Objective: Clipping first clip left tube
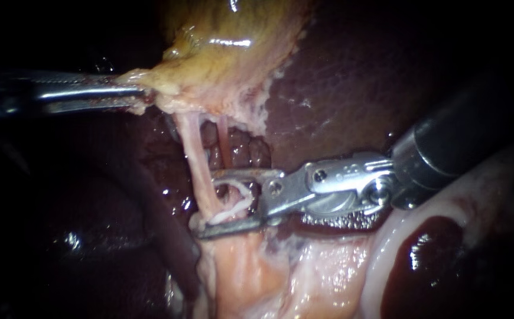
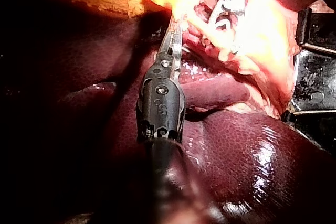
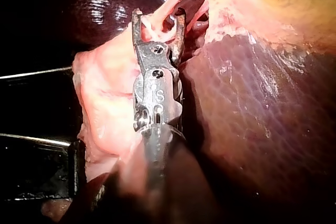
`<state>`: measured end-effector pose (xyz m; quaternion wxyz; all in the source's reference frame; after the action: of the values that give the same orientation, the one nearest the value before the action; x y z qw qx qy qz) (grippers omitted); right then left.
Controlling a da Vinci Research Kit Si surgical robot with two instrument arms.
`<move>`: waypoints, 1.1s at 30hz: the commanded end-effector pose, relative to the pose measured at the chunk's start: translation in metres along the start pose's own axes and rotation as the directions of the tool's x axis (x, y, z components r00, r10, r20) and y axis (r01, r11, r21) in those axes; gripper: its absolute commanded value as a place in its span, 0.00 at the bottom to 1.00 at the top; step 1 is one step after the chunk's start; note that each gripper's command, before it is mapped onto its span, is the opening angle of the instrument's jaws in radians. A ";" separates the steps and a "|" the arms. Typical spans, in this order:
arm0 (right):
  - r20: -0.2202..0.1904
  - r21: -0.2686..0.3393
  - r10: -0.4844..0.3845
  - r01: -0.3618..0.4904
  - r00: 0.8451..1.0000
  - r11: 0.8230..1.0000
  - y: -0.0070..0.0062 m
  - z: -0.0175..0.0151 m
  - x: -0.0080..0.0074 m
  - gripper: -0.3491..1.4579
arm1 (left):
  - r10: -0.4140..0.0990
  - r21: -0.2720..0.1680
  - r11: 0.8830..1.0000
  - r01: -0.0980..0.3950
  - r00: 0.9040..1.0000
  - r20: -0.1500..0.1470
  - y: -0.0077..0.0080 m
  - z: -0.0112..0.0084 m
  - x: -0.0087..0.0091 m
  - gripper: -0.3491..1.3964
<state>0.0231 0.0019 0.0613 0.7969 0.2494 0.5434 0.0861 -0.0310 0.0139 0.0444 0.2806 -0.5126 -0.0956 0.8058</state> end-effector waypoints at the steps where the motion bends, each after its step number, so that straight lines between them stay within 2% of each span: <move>1: 0.000 0.002 0.000 0.000 1.000 1.000 0.0000 0.0002 0.0000 0.47 | 0.000 0.000 1.000 0.000 1.000 0.000 0.0000 0.0000 0.0000 0.00; 11: -0.010 0.017 -0.001 0.002 1.000 1.000 -0.0001 0.0028 0.0011 0.47 | 0.000 0.001 1.000 0.000 1.000 0.000 0.0001 0.0002 0.0000 0.00; 18: -0.021 0.040 0.001 0.000 1.000 0.999 -0.0011 0.0041 0.0015 0.47 | 0.000 0.001 1.000 0.000 1.000 0.000 0.0001 0.0002 0.0000 0.00; 24: -0.054 0.077 0.009 -0.005 0.999 0.997 -0.0028 0.0042 0.0025 0.47 | 0.000 0.001 1.000 0.000 1.000 0.000 0.0001 0.0001 -0.0001 0.00; 33: -0.094 0.138 0.000 0.013 0.996 0.990 -0.0069 0.0036 0.0048 0.47 | 0.001 0.000 1.000 -0.001 1.000 0.000 0.0001 0.0000 -0.0001 0.00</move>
<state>0.0274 -0.0034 0.0547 0.7499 0.2999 0.5868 0.0577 -0.0310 0.0138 0.0445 0.2805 -0.5123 -0.0950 0.8061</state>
